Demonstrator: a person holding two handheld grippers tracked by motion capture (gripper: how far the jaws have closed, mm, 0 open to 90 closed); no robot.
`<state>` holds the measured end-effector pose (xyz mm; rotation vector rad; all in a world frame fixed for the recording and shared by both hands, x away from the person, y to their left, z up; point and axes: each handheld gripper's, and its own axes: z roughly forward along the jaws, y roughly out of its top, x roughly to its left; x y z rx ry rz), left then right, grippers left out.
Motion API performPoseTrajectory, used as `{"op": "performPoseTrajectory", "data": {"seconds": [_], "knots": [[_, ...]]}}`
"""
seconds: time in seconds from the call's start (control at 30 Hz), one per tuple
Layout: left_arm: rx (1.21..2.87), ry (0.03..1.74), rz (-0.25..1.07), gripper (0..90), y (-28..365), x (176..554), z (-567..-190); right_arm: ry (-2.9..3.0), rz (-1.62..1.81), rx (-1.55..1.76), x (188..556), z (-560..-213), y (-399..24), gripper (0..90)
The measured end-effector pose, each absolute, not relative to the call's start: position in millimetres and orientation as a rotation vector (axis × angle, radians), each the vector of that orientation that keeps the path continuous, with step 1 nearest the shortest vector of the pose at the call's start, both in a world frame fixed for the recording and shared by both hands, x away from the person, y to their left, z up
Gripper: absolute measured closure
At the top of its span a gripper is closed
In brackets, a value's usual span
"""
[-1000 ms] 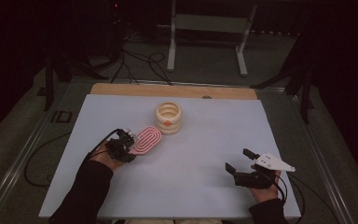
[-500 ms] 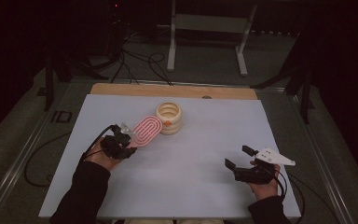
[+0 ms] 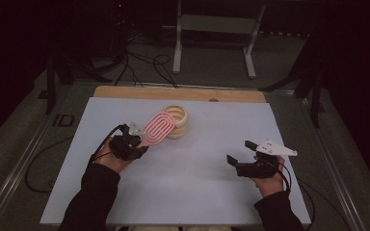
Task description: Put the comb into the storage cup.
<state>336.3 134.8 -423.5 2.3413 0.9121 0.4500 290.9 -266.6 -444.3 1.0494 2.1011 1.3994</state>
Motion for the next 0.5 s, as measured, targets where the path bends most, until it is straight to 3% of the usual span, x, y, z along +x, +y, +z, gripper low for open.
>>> {"op": "performPoseTrajectory", "data": {"seconds": [0.5], "knots": [[2.318,0.769,0.516,70.5,101,340,-418,2.165,1.5,1.045,328,-422,-235,8.2]]}}
